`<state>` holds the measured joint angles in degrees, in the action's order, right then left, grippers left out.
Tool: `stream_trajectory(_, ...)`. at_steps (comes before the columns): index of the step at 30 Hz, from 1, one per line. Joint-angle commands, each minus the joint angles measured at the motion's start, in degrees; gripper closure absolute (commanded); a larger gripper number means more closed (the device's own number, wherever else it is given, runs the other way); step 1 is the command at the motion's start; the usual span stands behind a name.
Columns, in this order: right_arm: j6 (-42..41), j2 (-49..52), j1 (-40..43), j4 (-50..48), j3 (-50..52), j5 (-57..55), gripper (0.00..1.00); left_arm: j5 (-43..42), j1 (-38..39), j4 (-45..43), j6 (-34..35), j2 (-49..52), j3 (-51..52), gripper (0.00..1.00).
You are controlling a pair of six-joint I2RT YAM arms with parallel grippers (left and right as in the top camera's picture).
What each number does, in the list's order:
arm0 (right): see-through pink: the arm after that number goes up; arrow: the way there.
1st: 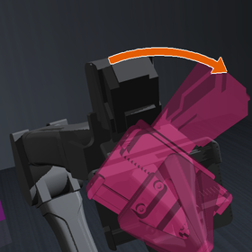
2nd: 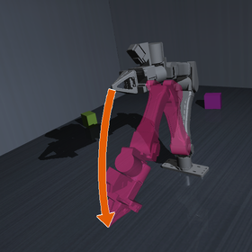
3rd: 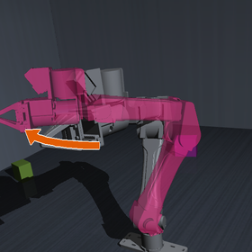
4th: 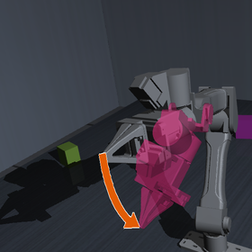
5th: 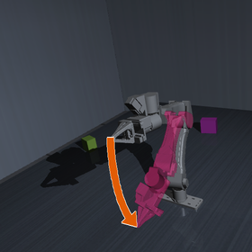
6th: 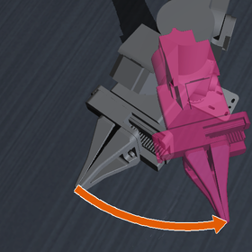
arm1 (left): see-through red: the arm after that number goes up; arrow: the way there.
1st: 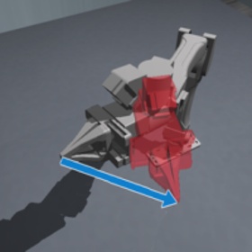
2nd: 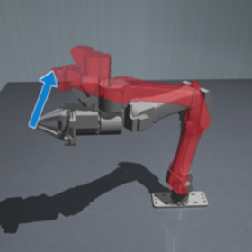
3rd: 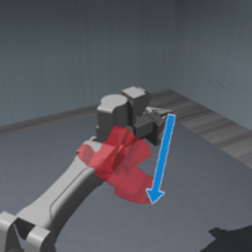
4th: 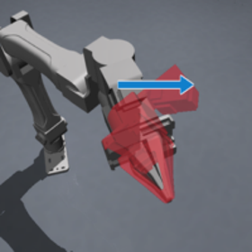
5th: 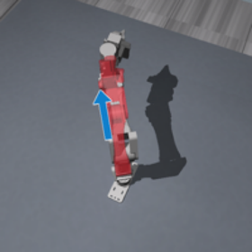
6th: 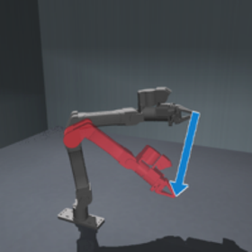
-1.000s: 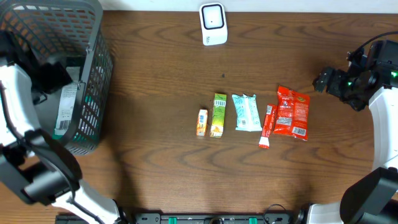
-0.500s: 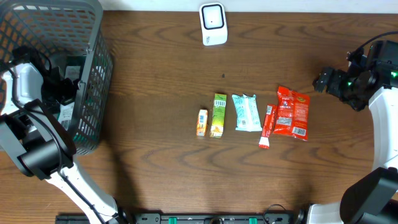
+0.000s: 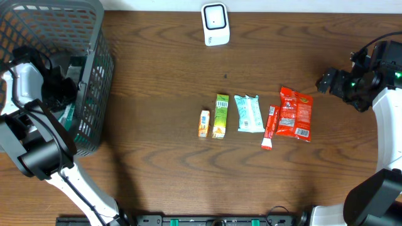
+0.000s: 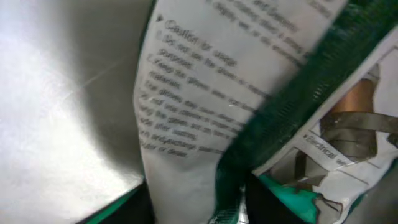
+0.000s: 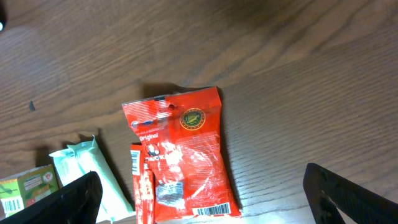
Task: Scan the item barcode
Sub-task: 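Grasp the green 3M gloves pack in the basket with the left gripper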
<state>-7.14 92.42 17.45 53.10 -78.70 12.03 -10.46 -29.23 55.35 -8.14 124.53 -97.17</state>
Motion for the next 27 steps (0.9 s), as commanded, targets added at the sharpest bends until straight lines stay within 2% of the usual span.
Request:
stream_trajectory(1, 0.5, 0.2, 0.3, 0.1, -0.6, 0.3, 0.01, 0.4, -0.1, 0.6, -0.4, 3.8, 0.9, 0.76)
stream_trajectory(5, 0.5, 0.2, 0.3, 0.1, -0.6, 0.3, 0.01, 0.4, -0.1, 1.2, 0.5, 1.4, -0.5, 0.92)
stream_trajectory(10, 0.5, 0.2, 0.3, 0.1, -0.6, 0.3, 0.01, 0.4, -0.1, 0.7, 4.7, -6.3, -1.8, 0.93)
stream_trajectory(19, 0.5, 0.2, 0.3, 0.1, -0.6, 0.3, 0.01, 1.1, -0.1, -2.5, 13.2, -27.7, -1.9, 0.93)
stream_trajectory(27, 0.5, 0.2, 0.3, 0.1, -0.6, 0.3, 0.01, 1.0, -0.1, -4.5, 16.7, -41.1, -1.9, 0.93)
